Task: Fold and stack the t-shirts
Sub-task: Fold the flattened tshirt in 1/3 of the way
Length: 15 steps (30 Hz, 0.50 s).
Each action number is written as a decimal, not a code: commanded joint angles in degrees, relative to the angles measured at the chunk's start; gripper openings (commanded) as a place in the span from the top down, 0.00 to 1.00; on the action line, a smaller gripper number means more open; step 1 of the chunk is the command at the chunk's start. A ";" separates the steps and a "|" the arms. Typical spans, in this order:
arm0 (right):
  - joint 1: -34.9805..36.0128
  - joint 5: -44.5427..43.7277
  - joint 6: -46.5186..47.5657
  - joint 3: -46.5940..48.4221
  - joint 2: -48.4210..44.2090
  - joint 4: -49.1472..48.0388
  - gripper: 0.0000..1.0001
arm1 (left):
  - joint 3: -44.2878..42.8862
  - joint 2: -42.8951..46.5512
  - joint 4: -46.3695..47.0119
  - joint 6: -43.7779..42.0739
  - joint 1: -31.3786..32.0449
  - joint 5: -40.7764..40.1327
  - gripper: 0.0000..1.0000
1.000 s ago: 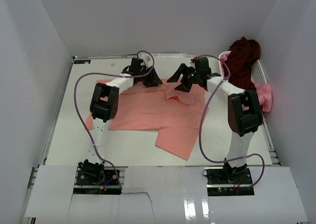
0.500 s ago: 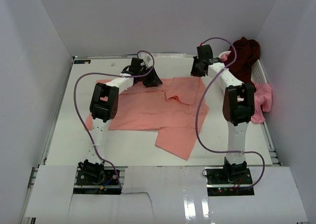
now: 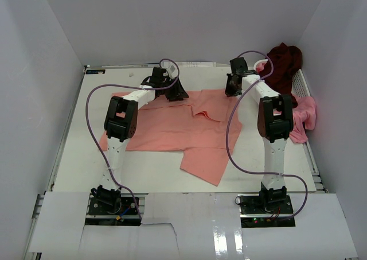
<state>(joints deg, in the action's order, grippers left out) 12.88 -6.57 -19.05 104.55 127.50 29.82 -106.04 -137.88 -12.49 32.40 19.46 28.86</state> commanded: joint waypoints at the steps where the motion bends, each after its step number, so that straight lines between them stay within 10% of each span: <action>1: 0.21 0.33 0.42 -0.66 -2.61 -2.05 0.92 | 0.57 3.94 -4.30 -1.11 -0.04 -2.06 0.46; 15: 0.12 -0.46 -0.20 -2.16 -0.32 -0.91 0.92 | 1.01 4.11 -4.30 -1.11 -0.13 -2.32 0.46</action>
<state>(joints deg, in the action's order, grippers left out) 13.15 -5.50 -19.11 101.47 127.13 28.45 -106.02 -137.86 -12.49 32.38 19.46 28.84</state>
